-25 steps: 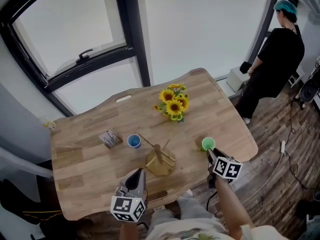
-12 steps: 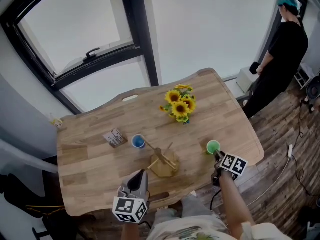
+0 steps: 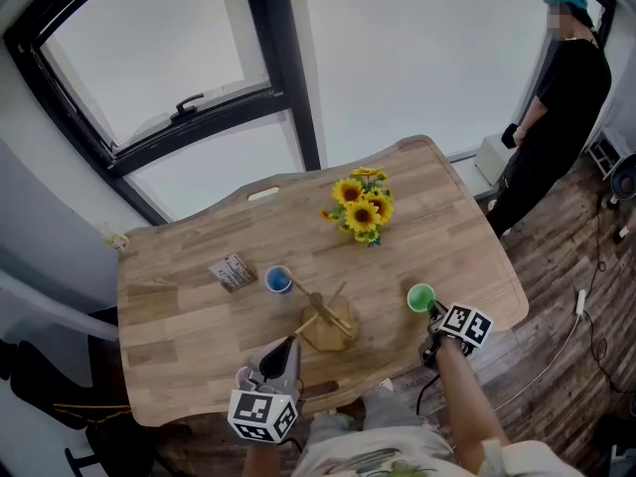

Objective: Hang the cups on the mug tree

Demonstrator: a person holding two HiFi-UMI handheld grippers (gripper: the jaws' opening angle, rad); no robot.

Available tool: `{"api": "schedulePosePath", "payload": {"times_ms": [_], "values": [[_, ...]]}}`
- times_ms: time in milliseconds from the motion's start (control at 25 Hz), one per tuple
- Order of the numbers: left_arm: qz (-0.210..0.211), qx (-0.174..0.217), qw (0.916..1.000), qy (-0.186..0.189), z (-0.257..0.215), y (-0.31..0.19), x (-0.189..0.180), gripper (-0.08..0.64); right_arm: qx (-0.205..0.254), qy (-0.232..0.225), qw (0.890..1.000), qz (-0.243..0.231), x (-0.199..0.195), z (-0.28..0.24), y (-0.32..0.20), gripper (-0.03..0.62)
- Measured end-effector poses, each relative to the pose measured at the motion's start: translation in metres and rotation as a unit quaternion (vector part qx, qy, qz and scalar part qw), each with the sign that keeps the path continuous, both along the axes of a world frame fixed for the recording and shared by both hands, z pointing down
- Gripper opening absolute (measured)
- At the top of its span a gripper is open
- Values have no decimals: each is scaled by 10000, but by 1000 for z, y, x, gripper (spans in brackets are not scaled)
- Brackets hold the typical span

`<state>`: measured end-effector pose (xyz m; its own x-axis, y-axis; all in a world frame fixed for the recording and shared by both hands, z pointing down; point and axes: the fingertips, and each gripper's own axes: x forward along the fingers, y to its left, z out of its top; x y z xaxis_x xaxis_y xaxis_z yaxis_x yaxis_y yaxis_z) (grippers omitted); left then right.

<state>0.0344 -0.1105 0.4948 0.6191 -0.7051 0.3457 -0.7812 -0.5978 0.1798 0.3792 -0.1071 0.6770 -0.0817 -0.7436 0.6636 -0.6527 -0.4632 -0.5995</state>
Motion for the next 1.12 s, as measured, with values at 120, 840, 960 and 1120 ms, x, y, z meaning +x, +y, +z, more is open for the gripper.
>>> {"api": "schedulePosePath", "payload": {"times_ms": [120,840,960,1120], "values": [[-3,-4,10000,0,1,0,-1,1,15,-34,10000,-34,-3,1,-1,18],[-145,73,9998,92,-2,-5,-21,0,701,453,9962,-243,-4,-62,-32,18],[-171,103,9997,113,-5,-6,-25,0,978,589,9930,-317,-7,-87,-43,18],[-205,150,9996,136,-7,-7,-31,1,1320,732,9876,-420,-14,-118,-55,17]]}}
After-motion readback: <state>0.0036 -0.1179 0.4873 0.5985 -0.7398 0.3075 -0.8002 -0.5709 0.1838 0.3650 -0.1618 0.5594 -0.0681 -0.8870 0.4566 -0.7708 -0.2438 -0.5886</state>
